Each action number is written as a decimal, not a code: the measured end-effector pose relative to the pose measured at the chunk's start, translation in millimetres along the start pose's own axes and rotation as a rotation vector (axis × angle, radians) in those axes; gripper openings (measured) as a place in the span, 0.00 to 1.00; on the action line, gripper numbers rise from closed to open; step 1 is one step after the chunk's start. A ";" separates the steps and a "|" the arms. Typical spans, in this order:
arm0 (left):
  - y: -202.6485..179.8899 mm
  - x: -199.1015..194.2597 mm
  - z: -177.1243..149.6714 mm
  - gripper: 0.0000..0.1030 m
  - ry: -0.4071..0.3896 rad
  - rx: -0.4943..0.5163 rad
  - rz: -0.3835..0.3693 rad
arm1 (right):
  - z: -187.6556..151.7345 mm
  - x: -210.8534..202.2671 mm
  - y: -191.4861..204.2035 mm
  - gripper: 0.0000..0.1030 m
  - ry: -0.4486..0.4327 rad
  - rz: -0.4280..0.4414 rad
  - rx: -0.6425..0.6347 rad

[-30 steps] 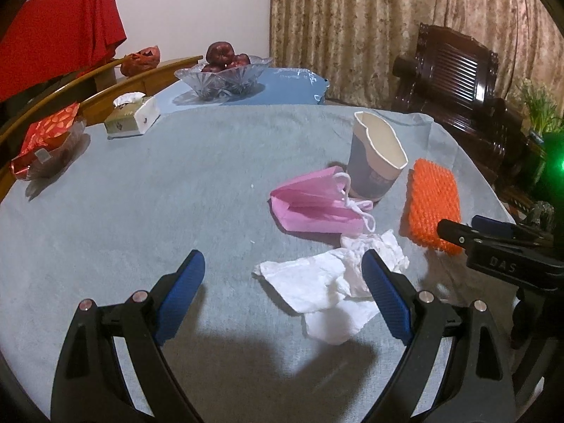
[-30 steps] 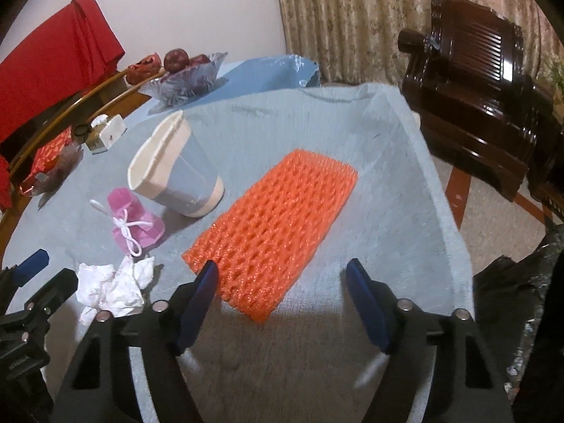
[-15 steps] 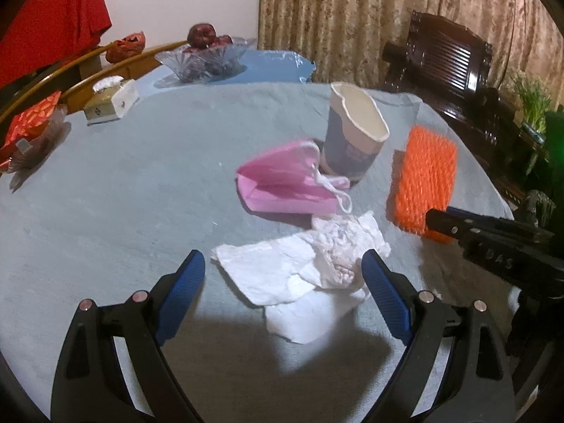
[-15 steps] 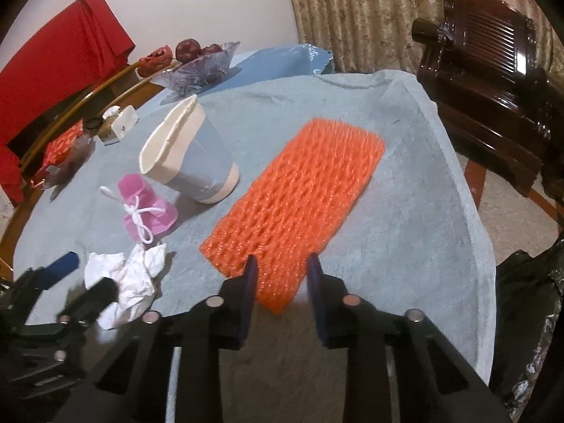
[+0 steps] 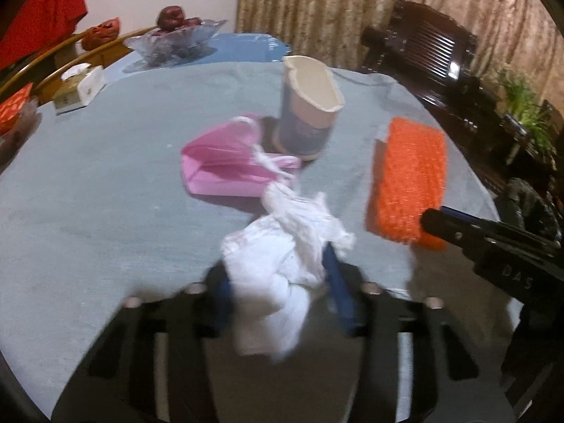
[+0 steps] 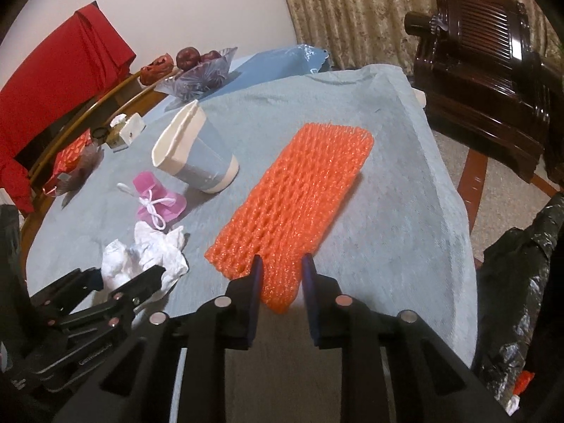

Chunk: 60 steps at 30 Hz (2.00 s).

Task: Collect trash
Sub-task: 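Grasp the white tissues with left while right grasps the orange foam net, then carry the white tissues and orange net toward the bin with both grippers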

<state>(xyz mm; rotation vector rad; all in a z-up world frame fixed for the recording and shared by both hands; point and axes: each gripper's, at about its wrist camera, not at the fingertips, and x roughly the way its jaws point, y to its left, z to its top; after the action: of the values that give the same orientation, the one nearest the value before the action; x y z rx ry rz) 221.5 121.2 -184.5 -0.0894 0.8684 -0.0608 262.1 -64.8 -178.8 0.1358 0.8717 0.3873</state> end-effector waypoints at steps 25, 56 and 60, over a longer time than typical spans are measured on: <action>-15.5 -54.8 -5.3 0.16 -0.067 -0.005 -0.050 | -11.7 -44.1 3.4 0.11 -0.032 0.027 -0.015; -15.9 -80.3 7.6 0.16 -0.123 0.026 -0.018 | -1.9 -81.8 24.1 0.11 -0.080 0.051 -0.079; -23.2 -89.6 12.1 0.16 -0.134 0.033 -0.034 | -2.3 -100.7 23.5 0.11 -0.112 0.055 -0.080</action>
<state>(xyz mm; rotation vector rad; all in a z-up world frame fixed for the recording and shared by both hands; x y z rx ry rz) 172.6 106.8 -106.3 -0.0765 0.7314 -0.0996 195.5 -82.0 -101.6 0.1063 0.7424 0.4615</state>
